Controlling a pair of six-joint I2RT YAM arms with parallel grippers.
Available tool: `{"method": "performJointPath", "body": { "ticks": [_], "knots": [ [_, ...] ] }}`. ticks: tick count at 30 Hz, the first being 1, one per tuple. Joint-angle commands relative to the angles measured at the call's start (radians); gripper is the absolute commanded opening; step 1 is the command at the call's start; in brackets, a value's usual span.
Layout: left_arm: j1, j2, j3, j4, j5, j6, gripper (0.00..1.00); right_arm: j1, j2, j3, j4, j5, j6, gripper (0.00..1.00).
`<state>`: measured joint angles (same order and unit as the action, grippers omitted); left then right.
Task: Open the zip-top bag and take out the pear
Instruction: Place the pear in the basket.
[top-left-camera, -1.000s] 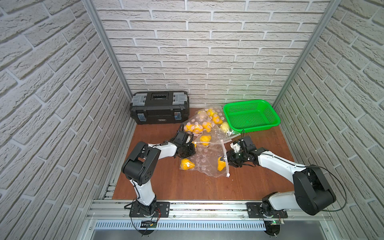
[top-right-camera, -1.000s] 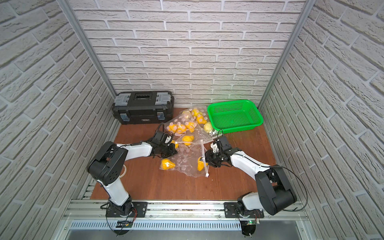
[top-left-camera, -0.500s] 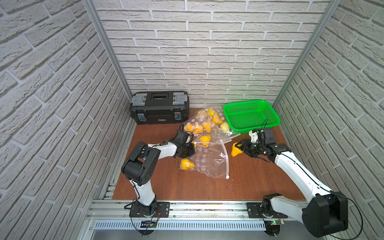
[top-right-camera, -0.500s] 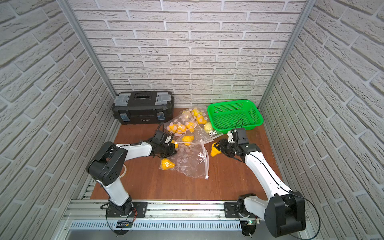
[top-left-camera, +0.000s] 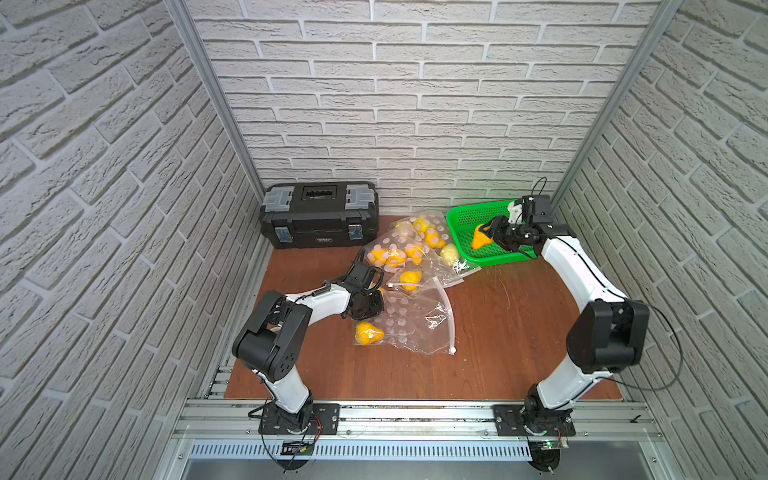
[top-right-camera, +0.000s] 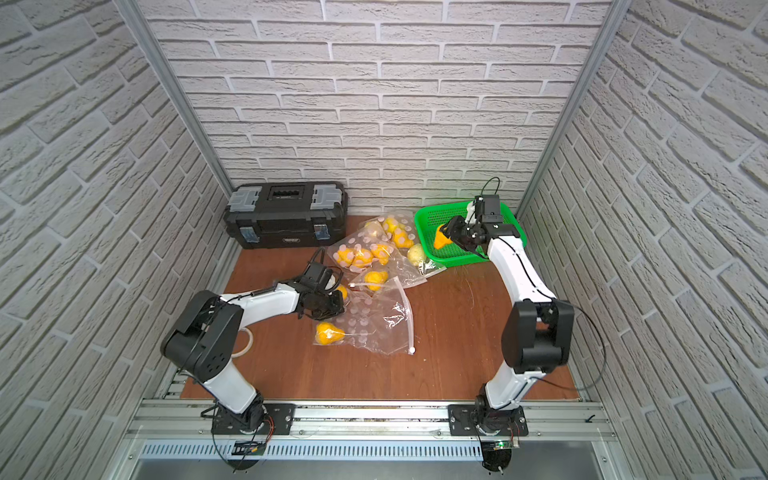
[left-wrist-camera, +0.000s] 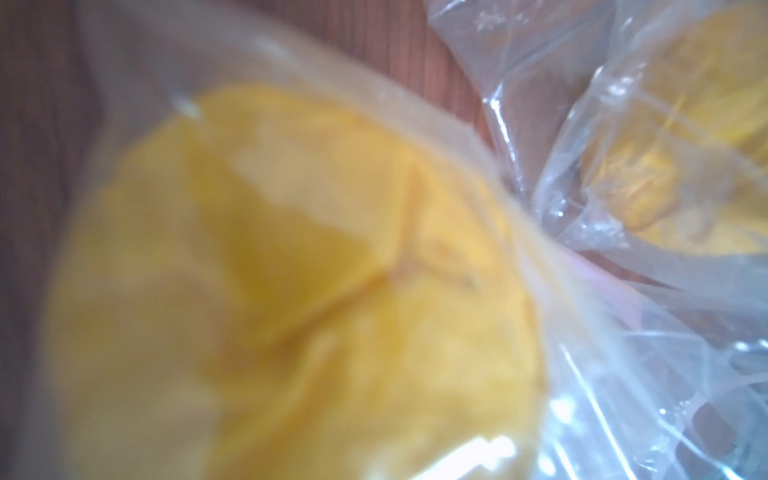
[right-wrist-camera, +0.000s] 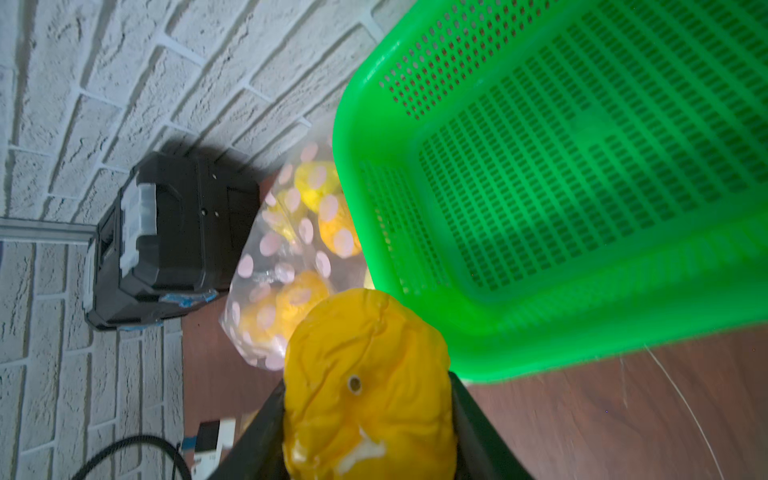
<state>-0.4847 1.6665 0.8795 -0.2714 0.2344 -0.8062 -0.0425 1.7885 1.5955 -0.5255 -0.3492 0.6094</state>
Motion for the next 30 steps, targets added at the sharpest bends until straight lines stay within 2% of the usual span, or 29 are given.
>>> {"method": "performJointPath", "body": {
  "ticks": [1,8,12,15,16,17,20,26,30],
  "knots": [
    [-0.002,-0.046,0.016,-0.061,-0.021,0.010,0.15,-0.004,0.129,0.114,0.068,-0.042,-0.002,0.52],
    [0.001,-0.153,0.036,-0.110,-0.043,0.007,0.23,-0.007,0.442,0.344,0.134,-0.069,0.046,0.57],
    [0.016,-0.221,0.048,-0.155,-0.082,0.014,0.29,-0.008,0.557,0.427,0.131,-0.061,0.049,0.60],
    [0.040,-0.263,0.049,-0.178,-0.118,0.018,0.37,-0.014,0.603,0.468,0.115,-0.055,0.039,0.69],
    [0.051,-0.273,0.047,-0.180,-0.127,0.018,0.40,-0.016,0.609,0.481,0.103,-0.051,0.028,0.78],
    [0.062,-0.279,0.044,-0.180,-0.134,0.019,0.42,-0.019,0.612,0.492,0.087,-0.041,0.016,0.83],
    [0.097,-0.280,0.039,-0.168,-0.138,0.023,0.48,-0.022,0.590,0.513,0.044,-0.007,-0.022,0.92],
    [0.158,-0.219,0.057,-0.113,-0.114,0.045,0.57,-0.023,0.487,0.517,-0.065,0.056,-0.102,0.94],
    [0.179,-0.154,0.096,-0.072,-0.068,0.058,0.60,-0.004,0.362,0.438,-0.099,0.050,-0.142,0.89]
  ]
}}
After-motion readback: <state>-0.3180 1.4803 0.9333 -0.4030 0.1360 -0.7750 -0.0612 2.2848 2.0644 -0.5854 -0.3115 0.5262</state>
